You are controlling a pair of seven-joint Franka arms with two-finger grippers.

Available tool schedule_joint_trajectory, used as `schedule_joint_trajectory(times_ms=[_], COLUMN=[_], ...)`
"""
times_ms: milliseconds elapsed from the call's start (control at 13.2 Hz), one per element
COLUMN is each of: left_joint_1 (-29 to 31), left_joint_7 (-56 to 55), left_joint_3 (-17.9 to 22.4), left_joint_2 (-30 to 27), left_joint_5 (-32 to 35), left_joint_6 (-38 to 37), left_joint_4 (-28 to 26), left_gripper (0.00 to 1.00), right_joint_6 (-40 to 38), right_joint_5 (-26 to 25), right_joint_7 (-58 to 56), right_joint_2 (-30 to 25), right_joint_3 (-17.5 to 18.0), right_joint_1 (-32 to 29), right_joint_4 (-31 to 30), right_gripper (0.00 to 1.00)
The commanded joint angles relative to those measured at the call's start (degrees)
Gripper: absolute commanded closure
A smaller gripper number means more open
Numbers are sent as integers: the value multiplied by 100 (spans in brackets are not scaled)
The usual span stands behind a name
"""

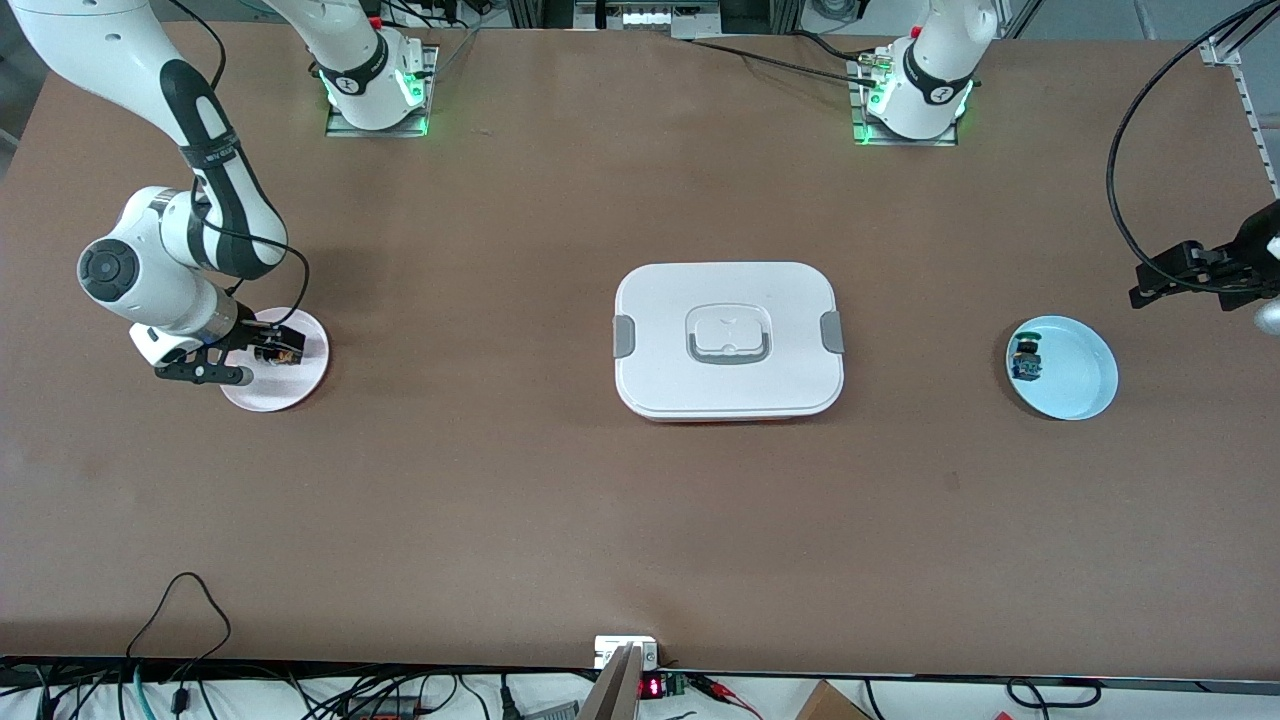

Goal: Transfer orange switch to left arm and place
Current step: 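Lower the right gripper and grasp the orange switch on the plate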

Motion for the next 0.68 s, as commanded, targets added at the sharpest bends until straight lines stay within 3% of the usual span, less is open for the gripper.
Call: schedule_joint_trajectory(times_ms=[0,608], left_joint_1=[6,-2], left_joint_7=[-20,-37], left_joint_3=[-29,-29], left_joint_2=[65,65], left_joint_5=[167,167], left_joint_6=[-122,-122], left_joint_4=[160,168], left_gripper=[0,0], right_joint_6=[252,525], right_joint_5=[22,13], right_joint_7=[-57,-259], right_joint_2=[126,241], right_joint_3=[14,14], right_joint_1=[26,9], right_joint_4=[-33,-86], right_gripper=[0,0])
